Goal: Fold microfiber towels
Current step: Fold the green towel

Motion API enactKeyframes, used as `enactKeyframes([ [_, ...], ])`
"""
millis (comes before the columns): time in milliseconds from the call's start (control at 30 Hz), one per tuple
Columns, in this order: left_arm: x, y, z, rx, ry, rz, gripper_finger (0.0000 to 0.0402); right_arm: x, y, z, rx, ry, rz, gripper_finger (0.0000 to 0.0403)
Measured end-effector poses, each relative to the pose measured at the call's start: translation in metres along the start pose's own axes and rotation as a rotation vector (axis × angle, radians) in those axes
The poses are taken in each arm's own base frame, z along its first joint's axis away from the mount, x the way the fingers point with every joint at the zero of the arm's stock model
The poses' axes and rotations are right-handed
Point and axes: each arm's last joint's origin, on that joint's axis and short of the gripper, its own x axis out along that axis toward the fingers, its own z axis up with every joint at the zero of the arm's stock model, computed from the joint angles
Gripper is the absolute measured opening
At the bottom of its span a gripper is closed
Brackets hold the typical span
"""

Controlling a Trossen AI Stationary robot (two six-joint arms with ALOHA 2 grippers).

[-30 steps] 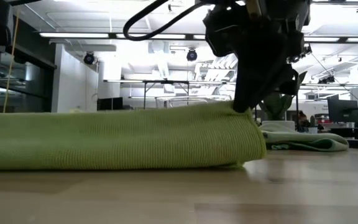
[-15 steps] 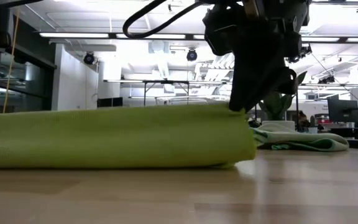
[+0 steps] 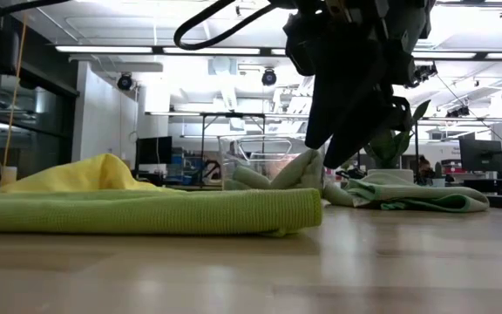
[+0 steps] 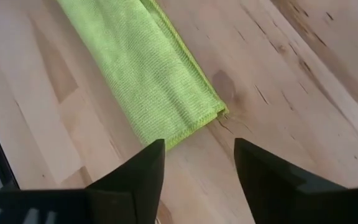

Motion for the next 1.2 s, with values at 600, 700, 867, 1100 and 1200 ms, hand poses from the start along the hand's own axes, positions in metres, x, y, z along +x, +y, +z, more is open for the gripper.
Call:
enactKeyframes([
  [600,-0.048,0.014,-0.001,0.149,-0.058,-0.312,0.0191,-0.007,0.001,0.003,-0.202,0.007,0.039,0.0193],
  [700,-0.04,0.015,-0.008,-0.064,-0.025,-0.333,0.0189,-0.007,0.001,0.003,-0.18,0.005,0.042,0.0193],
  [867,-0.015,0.015,-0.025,-0.324,0.043,-0.455,0.0192,-0.007,0.001,0.003,-0.175,0.005,0.042,0.0193],
  [1100,0.002,0.027,-0.028,-0.569,0.07,-0.387,0.0202,-0.007,0.001,0.003,-0.173,0.005,0.042,0.0193],
  [1200,0.004,0.027,-0.024,-0.629,0.081,-0.373,0.0202,-0.007,0.001,0.003,-0.173,0.005,0.042,0.0193],
])
